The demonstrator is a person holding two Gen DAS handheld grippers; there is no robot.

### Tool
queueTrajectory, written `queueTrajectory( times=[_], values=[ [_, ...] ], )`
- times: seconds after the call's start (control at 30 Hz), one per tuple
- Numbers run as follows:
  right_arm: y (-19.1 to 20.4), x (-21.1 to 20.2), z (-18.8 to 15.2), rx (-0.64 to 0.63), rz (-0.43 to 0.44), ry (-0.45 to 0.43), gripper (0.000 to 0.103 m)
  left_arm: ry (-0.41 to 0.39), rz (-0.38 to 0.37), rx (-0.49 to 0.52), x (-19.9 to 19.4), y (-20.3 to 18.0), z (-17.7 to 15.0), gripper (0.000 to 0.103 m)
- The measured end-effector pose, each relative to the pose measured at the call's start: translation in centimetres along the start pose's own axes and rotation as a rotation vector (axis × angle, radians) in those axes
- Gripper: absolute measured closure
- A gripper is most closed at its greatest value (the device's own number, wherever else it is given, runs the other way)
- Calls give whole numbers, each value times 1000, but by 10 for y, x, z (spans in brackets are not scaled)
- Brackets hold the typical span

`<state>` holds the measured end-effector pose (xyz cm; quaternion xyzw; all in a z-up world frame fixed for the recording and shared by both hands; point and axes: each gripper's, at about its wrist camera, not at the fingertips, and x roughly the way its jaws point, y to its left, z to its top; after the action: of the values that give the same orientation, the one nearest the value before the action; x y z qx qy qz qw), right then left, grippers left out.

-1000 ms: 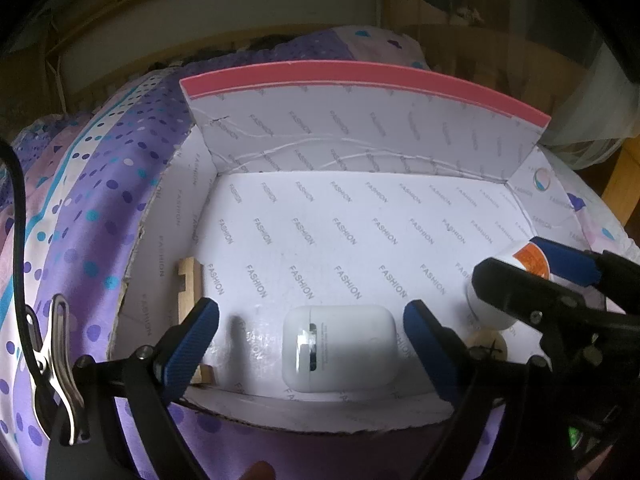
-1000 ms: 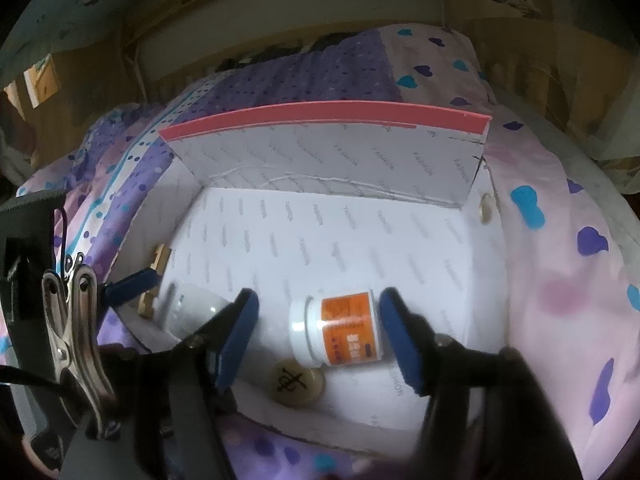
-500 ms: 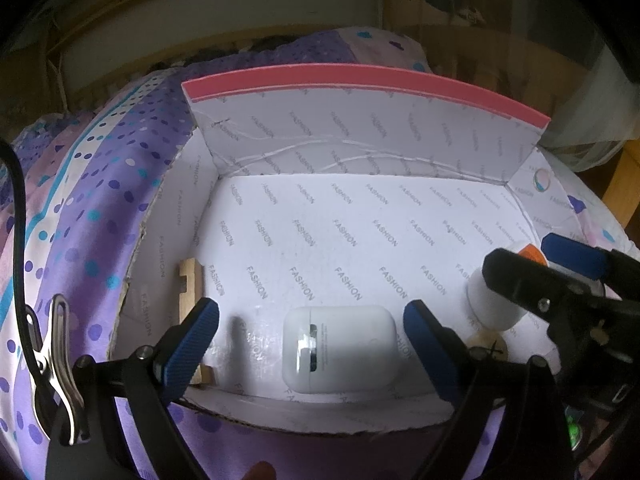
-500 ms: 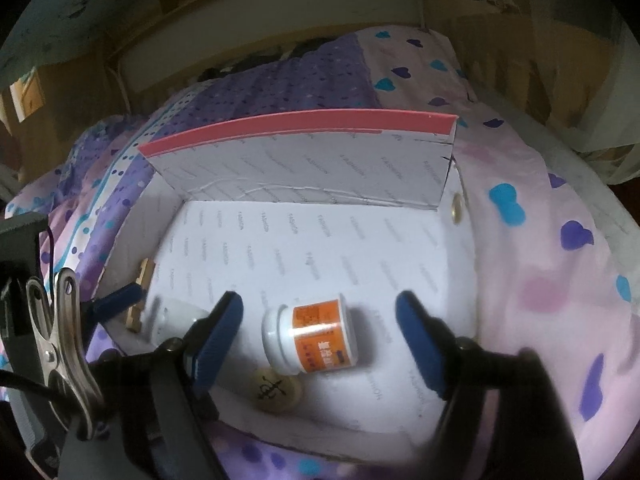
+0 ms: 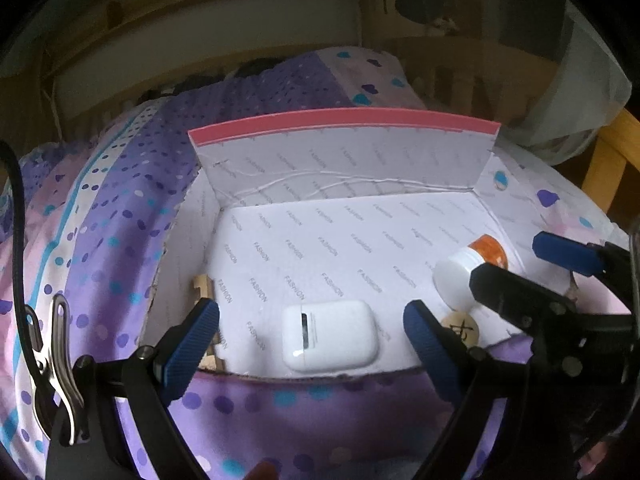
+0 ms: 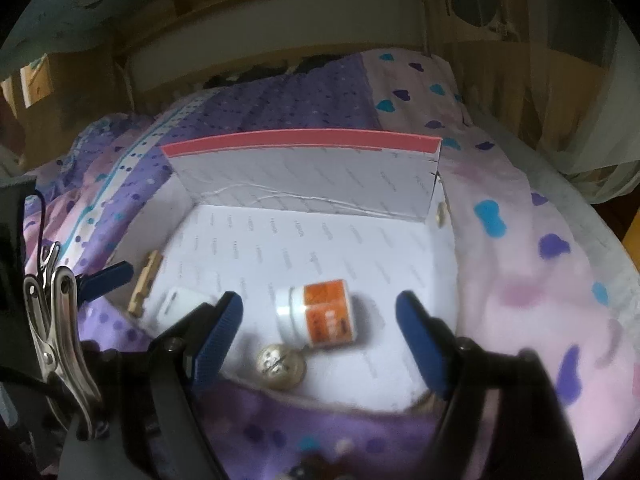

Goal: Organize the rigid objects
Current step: 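Release the earbud case into the box with the left gripper while the right gripper sets the bottle inside, then withdraw both grippers from the box toward the remaining objects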

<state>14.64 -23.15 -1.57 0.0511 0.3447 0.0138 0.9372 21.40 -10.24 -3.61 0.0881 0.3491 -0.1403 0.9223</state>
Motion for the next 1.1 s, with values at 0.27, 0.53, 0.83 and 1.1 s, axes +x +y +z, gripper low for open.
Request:
queueTrajectory(
  times=[0.27, 0.53, 0.83, 1.1],
  values=[
    [-10, -16, -8, 57, -10, -14, 22, -30, 22, -75, -21, 14, -10, 7],
    [-25, -30, -17, 147, 49, -26, 22, -53, 29, -87, -40, 18, -19, 7],
    [-7, -47, -29, 50, -17, -54, 17, -70, 20, -111, -65, 20, -33, 7],
    [-20, -70, -41, 105, 12, -57, 15, -50, -57, -236, -88, 41, -47, 7]
  ],
)
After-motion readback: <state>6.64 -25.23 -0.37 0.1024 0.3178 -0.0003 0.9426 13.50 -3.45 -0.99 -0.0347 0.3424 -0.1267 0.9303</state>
